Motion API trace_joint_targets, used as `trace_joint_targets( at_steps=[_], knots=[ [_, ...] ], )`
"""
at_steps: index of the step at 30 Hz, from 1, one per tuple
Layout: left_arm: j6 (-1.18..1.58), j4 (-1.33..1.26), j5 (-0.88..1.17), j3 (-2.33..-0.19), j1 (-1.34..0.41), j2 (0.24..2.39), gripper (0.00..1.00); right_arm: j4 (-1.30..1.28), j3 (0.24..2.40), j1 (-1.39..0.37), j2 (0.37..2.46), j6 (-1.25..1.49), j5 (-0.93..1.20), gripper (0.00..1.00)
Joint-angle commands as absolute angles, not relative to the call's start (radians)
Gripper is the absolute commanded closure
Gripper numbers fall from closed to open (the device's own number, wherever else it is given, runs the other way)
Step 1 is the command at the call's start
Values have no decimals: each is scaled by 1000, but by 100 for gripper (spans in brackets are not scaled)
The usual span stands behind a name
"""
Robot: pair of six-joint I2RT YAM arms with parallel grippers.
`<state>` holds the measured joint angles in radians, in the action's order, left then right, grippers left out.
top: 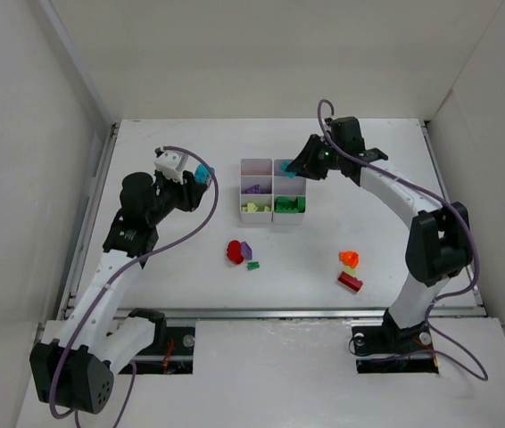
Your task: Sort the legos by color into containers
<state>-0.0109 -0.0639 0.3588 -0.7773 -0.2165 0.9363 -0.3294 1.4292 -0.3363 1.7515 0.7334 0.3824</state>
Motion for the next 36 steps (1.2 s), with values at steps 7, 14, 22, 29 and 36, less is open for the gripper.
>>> trace_joint_targets(
  at_steps=[7,14,22,29,36],
  knots=[
    [-17,-115,357,-765,-221,899,100,-278,1450,-321,1767,765,387,87],
    [-8,-115,357,-765,-221,899,100,-256,1450,-321,1798,810,387,72],
    [-8,-115,357,-765,-221,890,100,-247,1459,-321,1816,821,396,31],
    [-18,-115,383,-765,-221,890,100,-247,1489,-321,1753,728,396,0],
    [-110,-190,758,-765,-221,890,100,-183,1503,-465,1608,120,461,0]
  ],
)
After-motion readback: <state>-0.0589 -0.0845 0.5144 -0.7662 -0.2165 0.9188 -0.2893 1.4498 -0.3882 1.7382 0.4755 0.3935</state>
